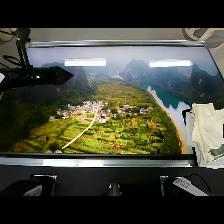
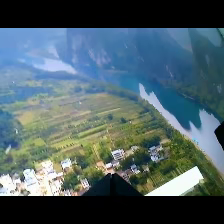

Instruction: Fold the shirts.

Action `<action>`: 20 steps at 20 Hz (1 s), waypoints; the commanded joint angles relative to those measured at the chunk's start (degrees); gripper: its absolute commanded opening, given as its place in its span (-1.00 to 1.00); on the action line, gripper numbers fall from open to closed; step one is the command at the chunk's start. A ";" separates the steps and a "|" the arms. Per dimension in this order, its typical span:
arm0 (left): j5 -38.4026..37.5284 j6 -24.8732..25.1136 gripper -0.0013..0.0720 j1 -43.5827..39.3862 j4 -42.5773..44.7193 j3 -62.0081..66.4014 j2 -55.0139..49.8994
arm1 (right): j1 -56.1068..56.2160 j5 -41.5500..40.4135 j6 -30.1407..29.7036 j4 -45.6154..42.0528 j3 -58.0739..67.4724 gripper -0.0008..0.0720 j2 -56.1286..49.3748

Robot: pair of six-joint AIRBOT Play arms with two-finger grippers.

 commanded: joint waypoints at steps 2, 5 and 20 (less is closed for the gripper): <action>-0.74 -4.70 -0.91 -0.20 15.50 10.95 -2.05 | 5.55 -13.68 -3.39 2.99 20.59 0.58 0.04; -9.25 -20.39 -0.90 -1.44 43.87 15.82 -5.95 | 20.35 -13.29 -5.20 2.21 25.29 0.59 0.02; -25.62 -21.03 0.88 -1.03 45.16 -3.78 -8.20 | 51.04 6.03 2.10 1.62 10.12 0.75 -5.55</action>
